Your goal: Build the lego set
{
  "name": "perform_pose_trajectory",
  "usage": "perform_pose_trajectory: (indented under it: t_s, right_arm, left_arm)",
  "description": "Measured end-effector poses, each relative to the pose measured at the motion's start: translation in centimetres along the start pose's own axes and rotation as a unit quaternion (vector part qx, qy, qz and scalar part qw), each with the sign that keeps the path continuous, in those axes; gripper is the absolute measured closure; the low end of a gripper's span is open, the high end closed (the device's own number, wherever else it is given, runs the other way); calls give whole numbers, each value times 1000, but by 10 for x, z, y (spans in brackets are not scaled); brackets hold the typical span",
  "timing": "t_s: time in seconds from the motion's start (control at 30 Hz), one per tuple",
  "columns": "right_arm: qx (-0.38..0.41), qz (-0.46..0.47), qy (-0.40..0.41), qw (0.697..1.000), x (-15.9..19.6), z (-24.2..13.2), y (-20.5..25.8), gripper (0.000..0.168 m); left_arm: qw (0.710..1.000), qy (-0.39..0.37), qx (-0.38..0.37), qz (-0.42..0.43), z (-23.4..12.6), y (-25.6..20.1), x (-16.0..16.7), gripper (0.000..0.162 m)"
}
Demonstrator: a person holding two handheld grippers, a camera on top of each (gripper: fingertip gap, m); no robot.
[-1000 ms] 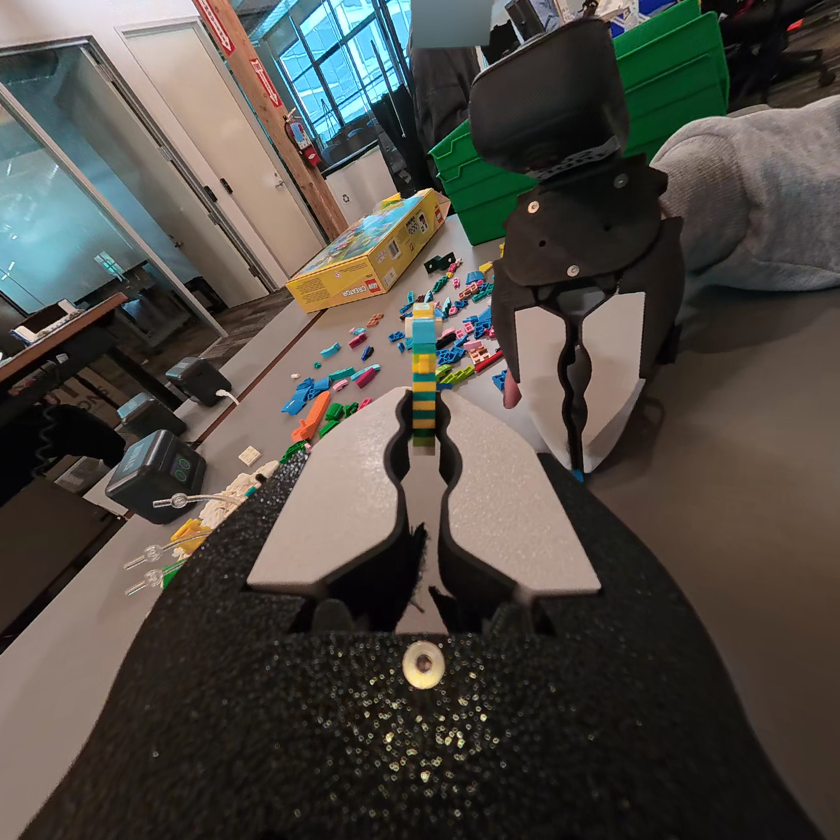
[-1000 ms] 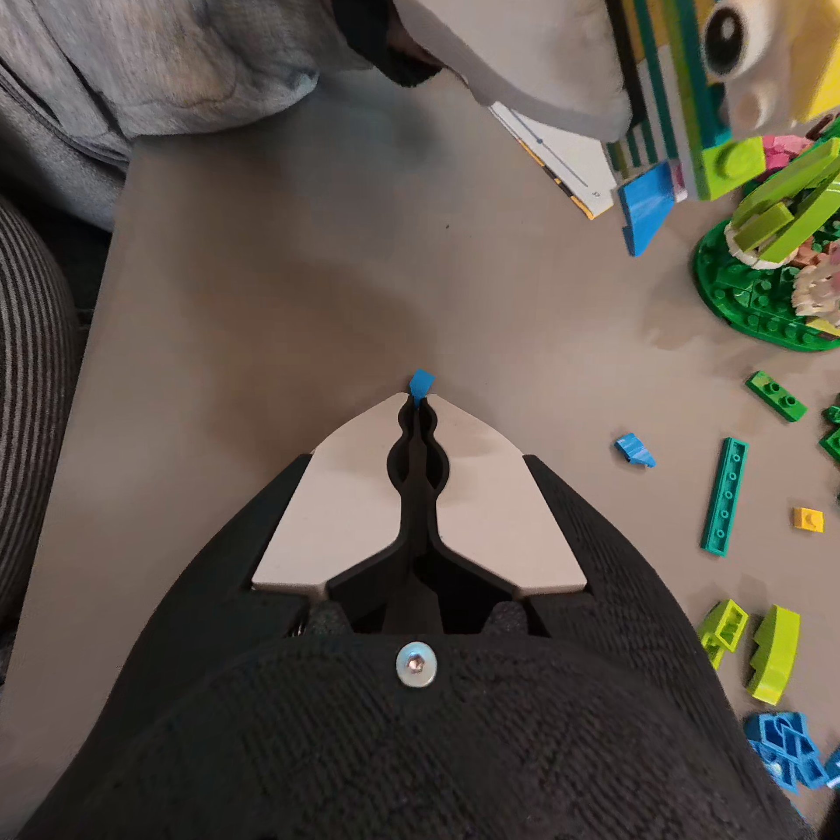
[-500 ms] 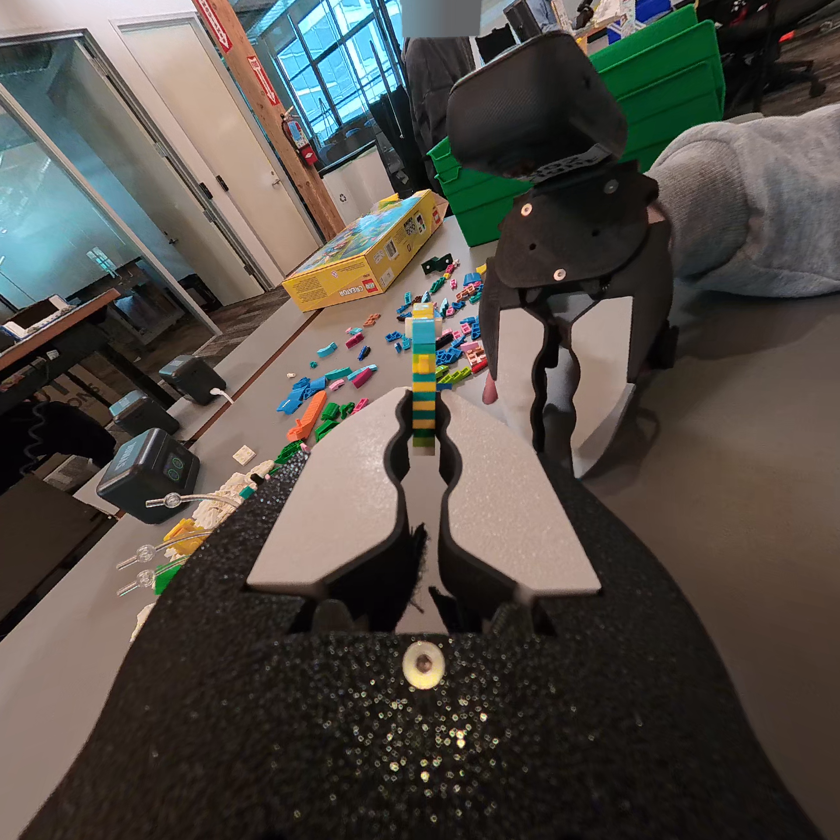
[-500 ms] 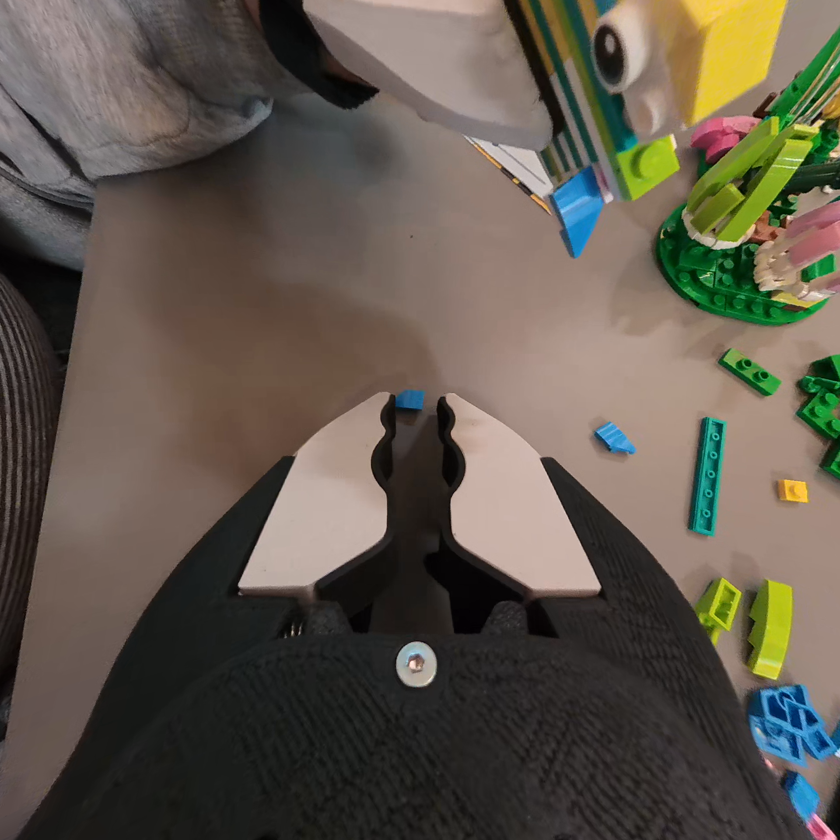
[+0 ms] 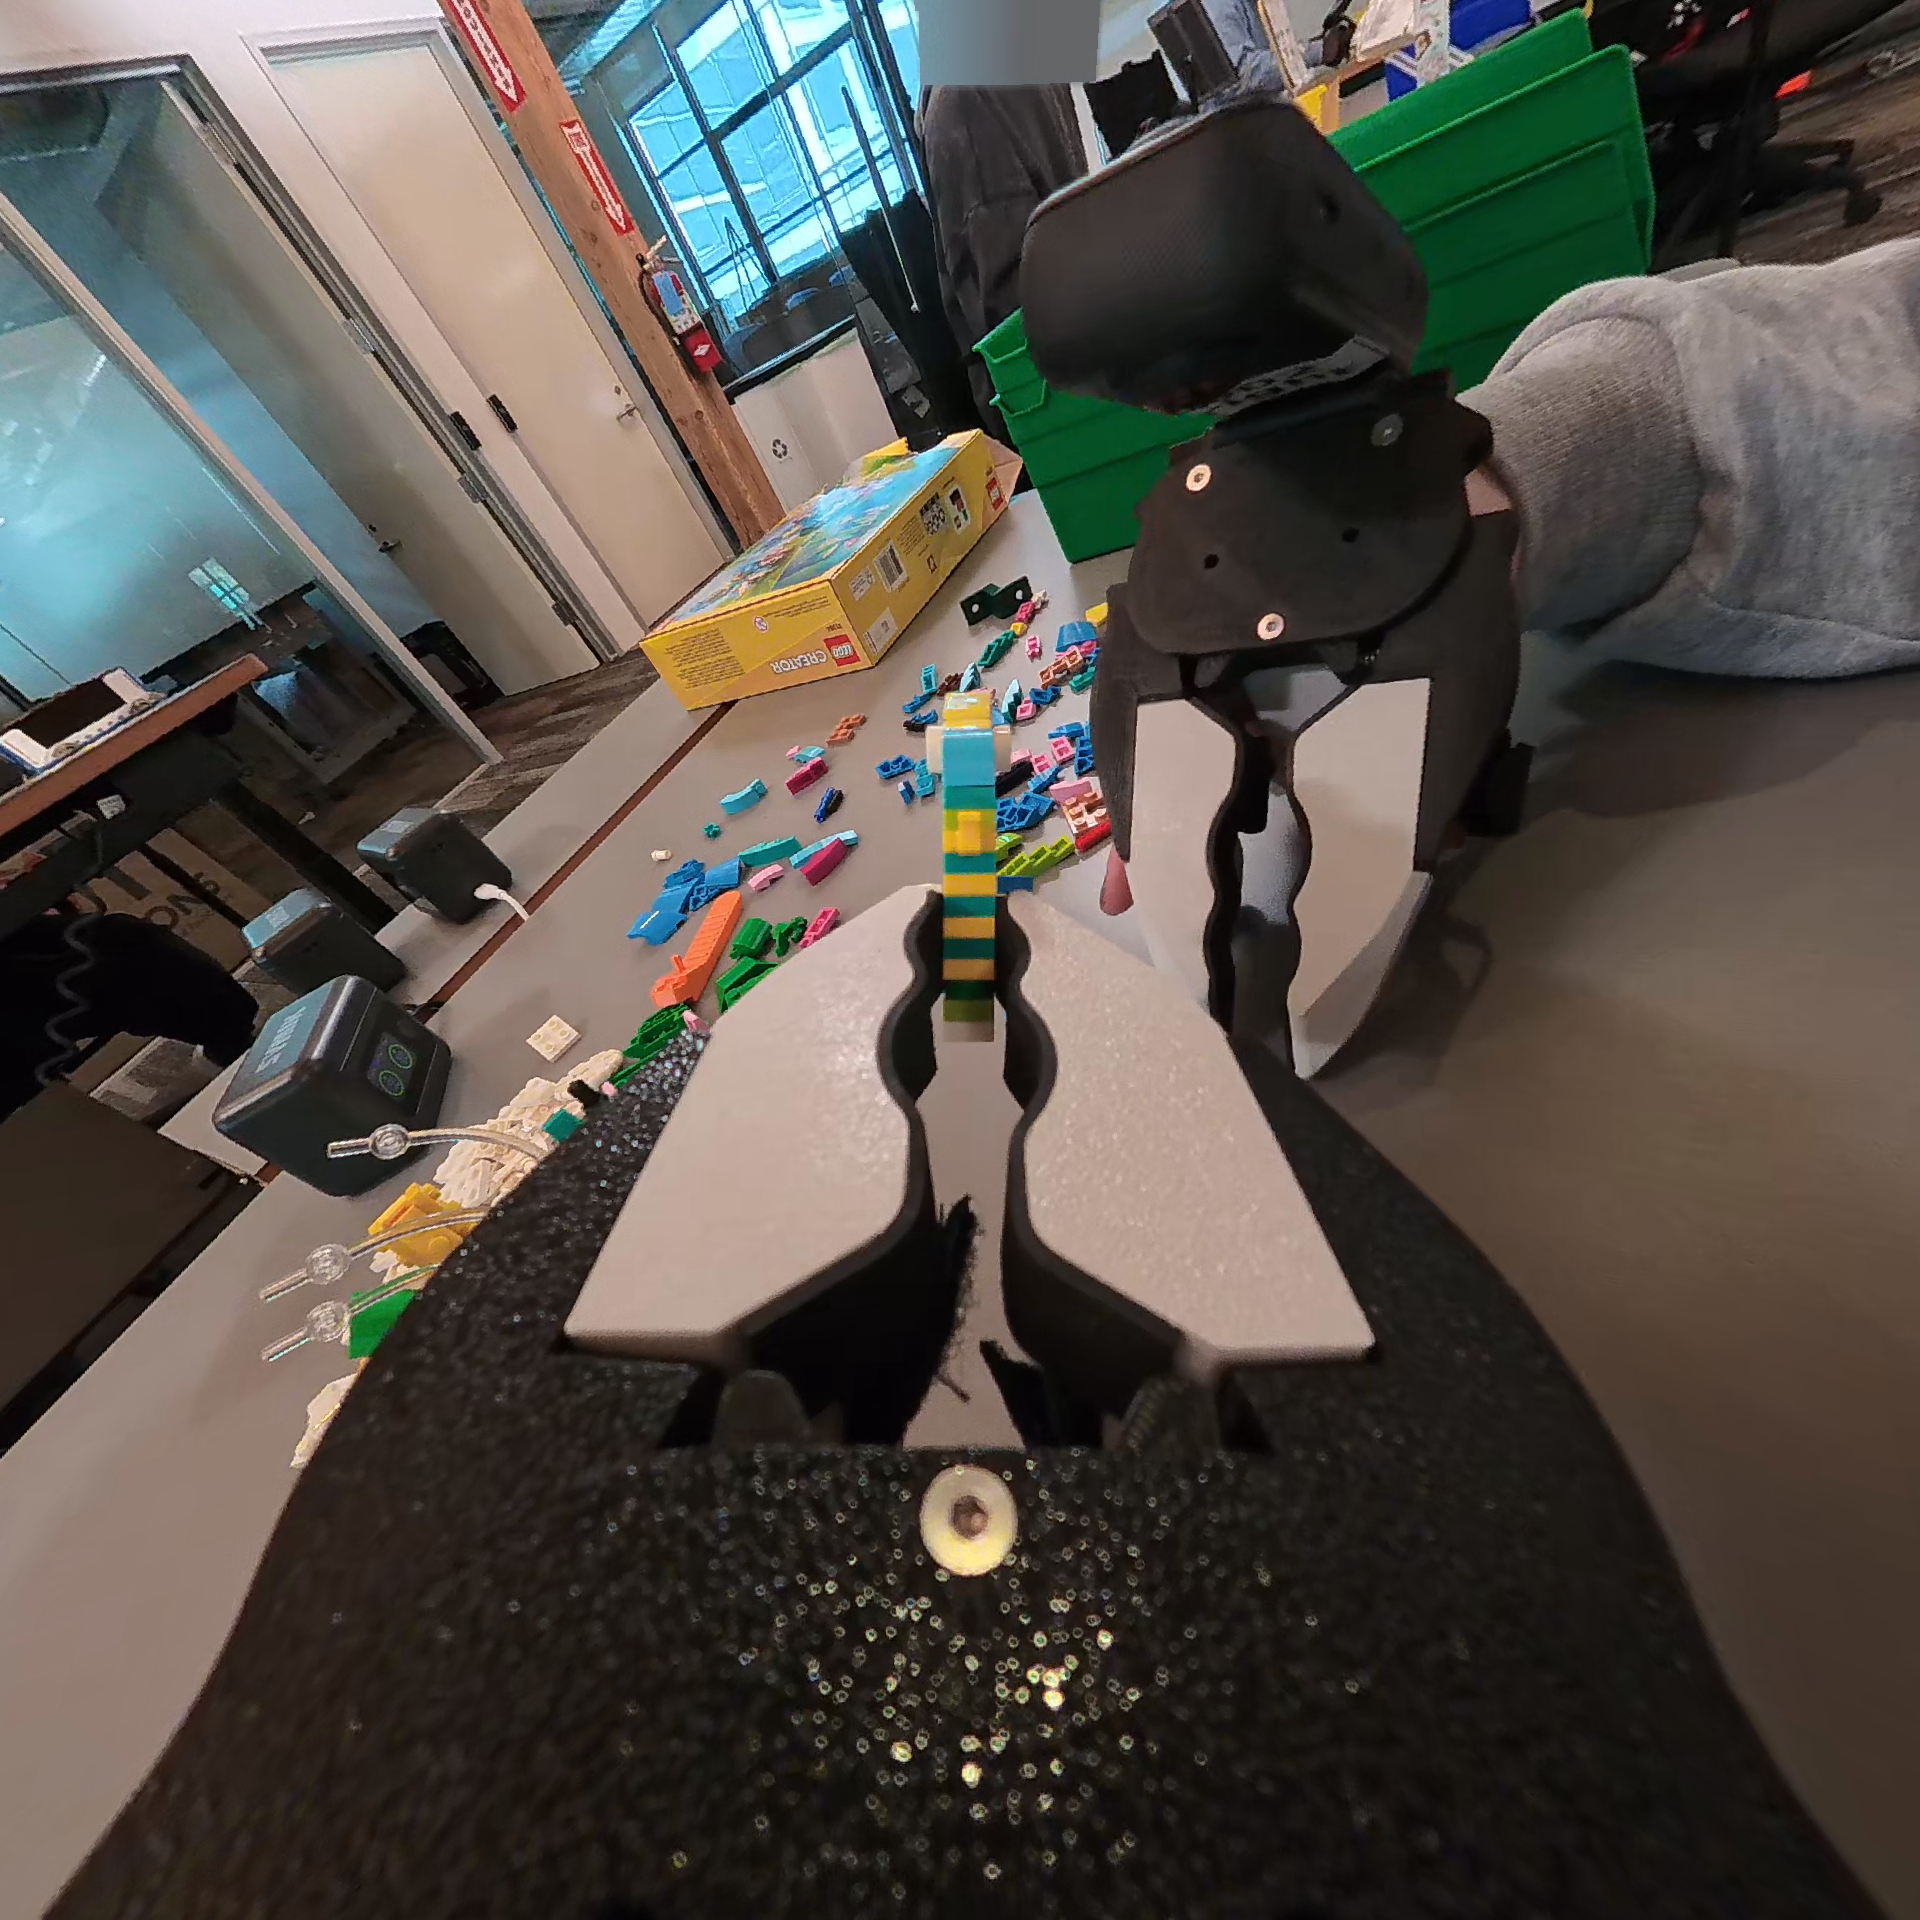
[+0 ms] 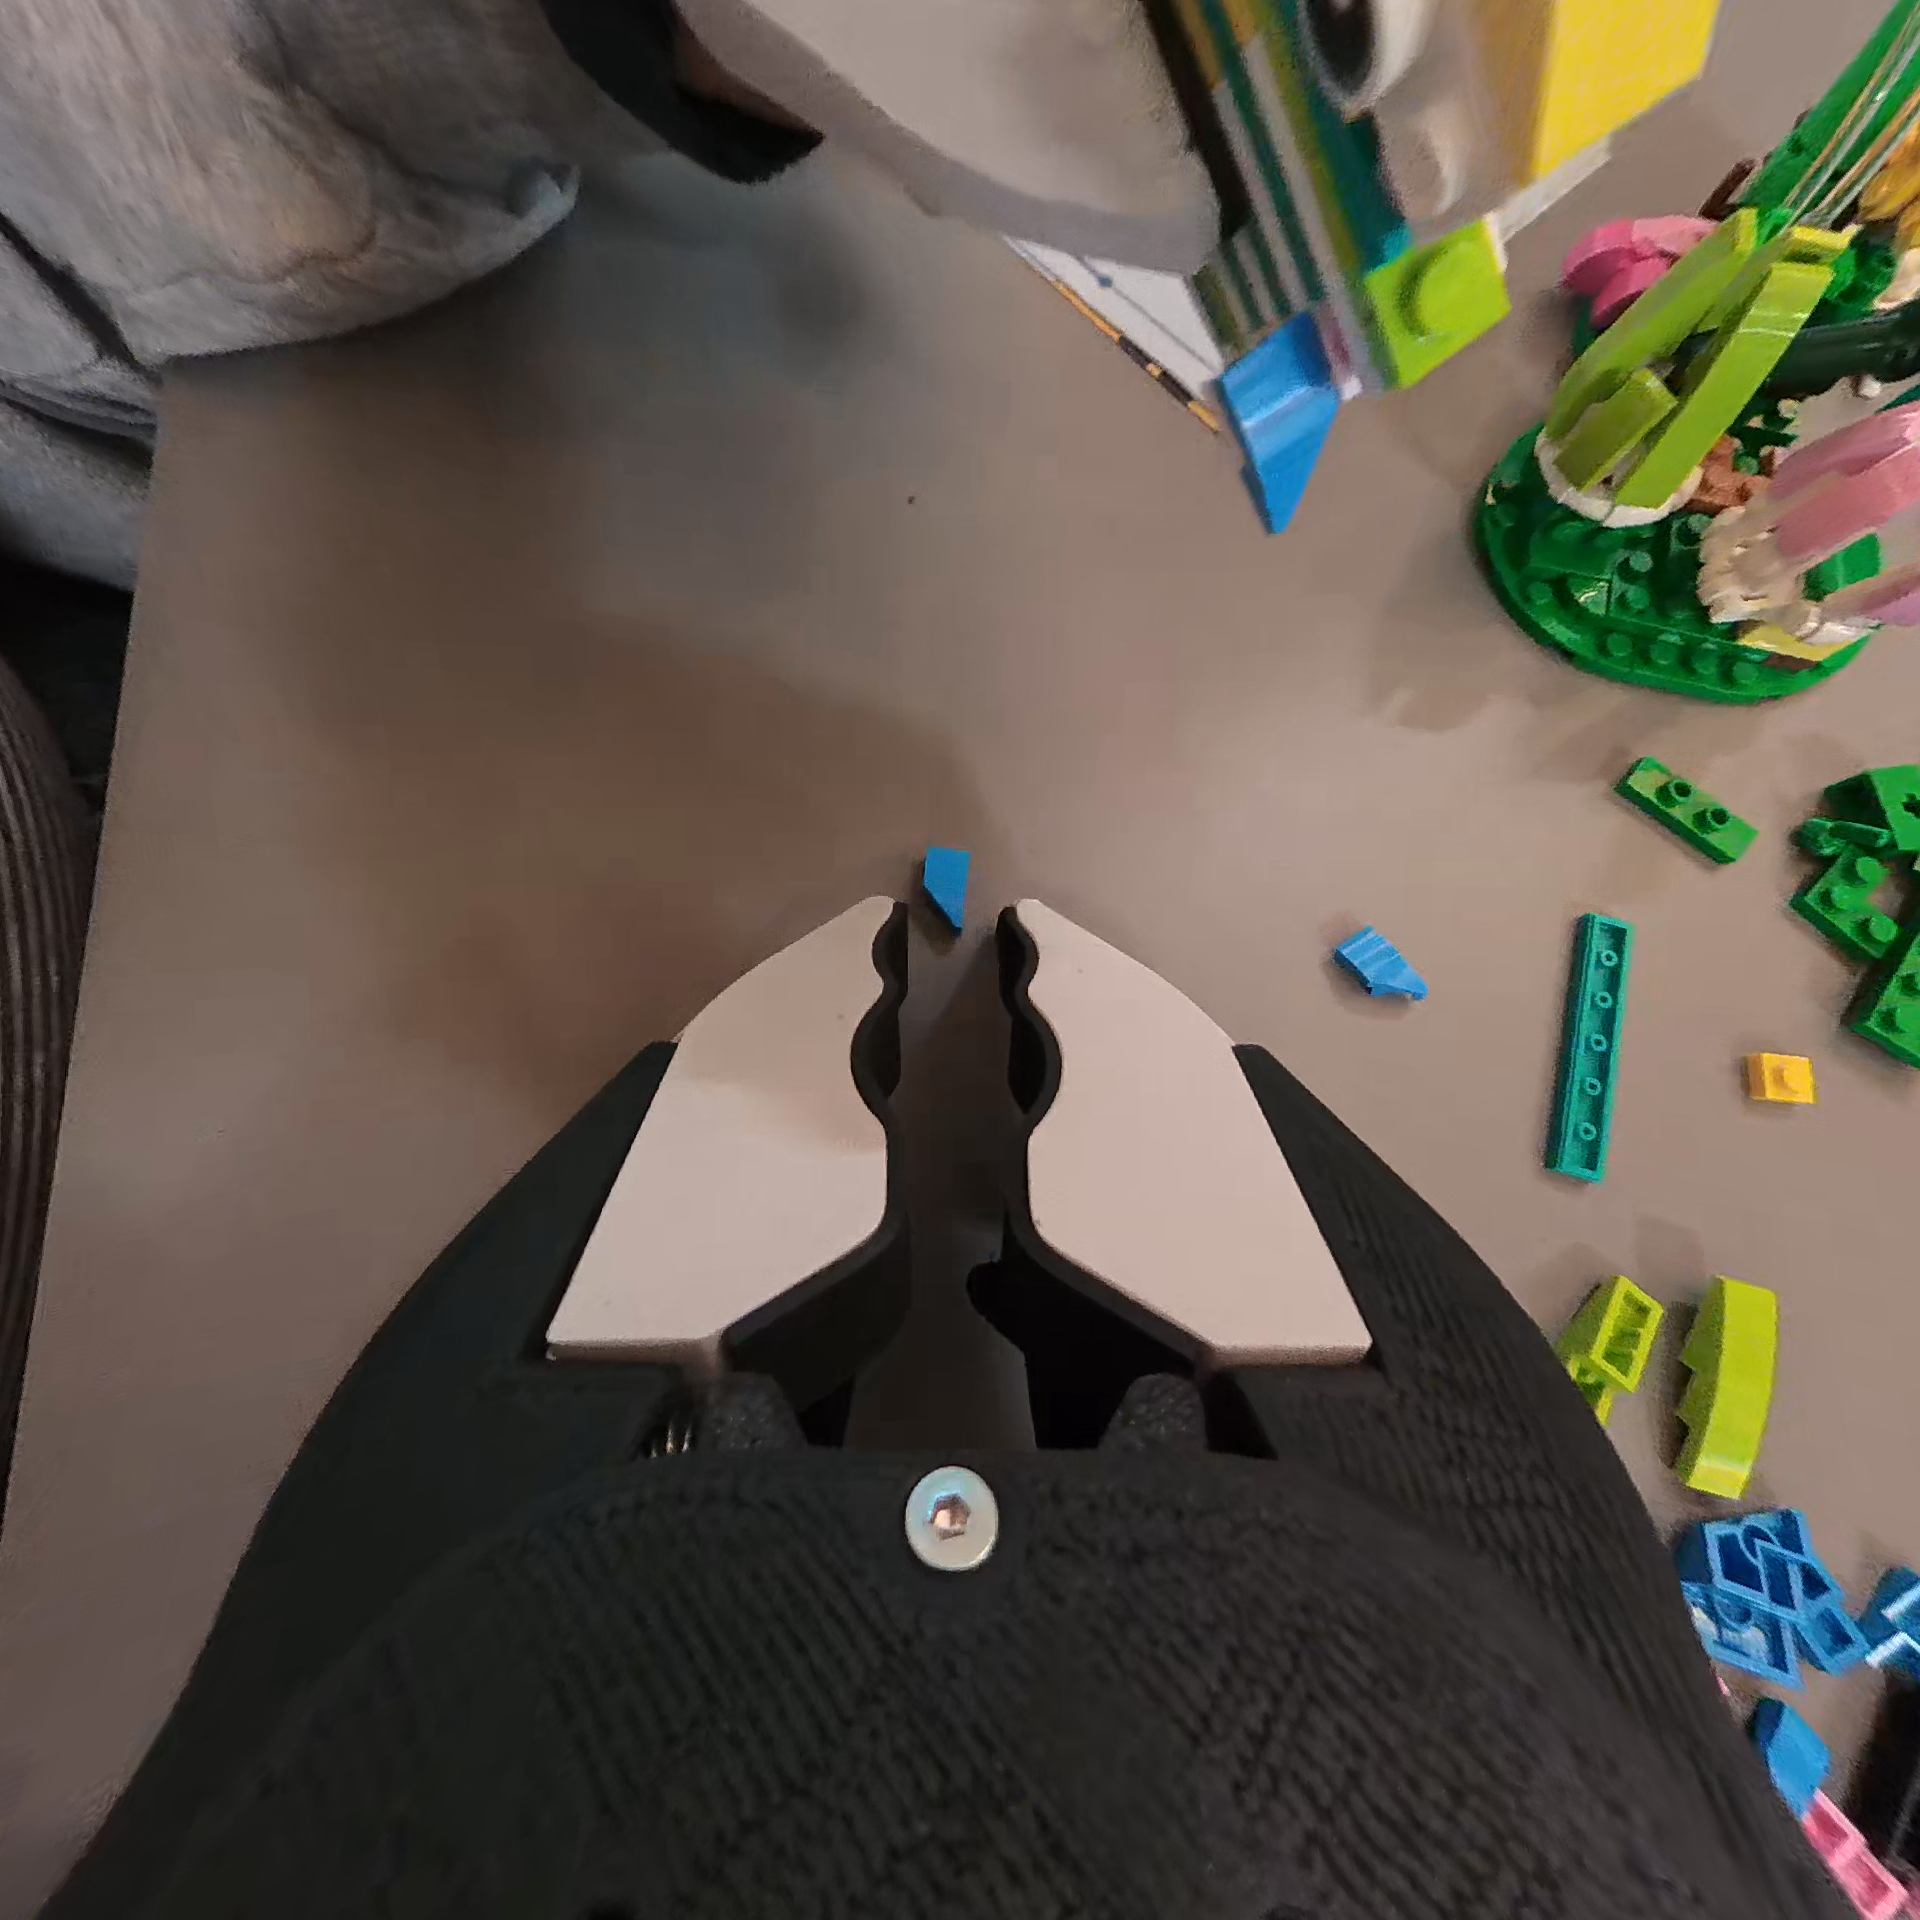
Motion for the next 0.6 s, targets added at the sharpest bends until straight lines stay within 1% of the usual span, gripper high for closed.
perform_pose_trajectory:
  t_s: [0.13,0.37,0.5,0.6]
  right_arm:
    - [16,4,-12,1000,0,-6,-7,153]
    - [74,22,-53,996,-3,-20,-29,153]
    - [99,11,-103,990,-9,-34,-37,151]
    - [81,15,-114,990,-6,-40,-44,151]
  left_arm:
    - [1000,0,-1,-1,0,1,0,154]
    - [1000,0,8,-7,1,-2,2,154]
    - [998,-35,52,-22,-2,-21,-1,154]
    - [996,-49,66,-16,-8,-28,0,154]
Point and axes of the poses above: each gripper's, where its closed fingertips meet, z out along the fingers, x out of its underside, y = z × x across the jaws, the point moved 1 cm from there along -z, back along the fingers, and after that the axes turned 13 degrees about y, right-handed, at the moved point
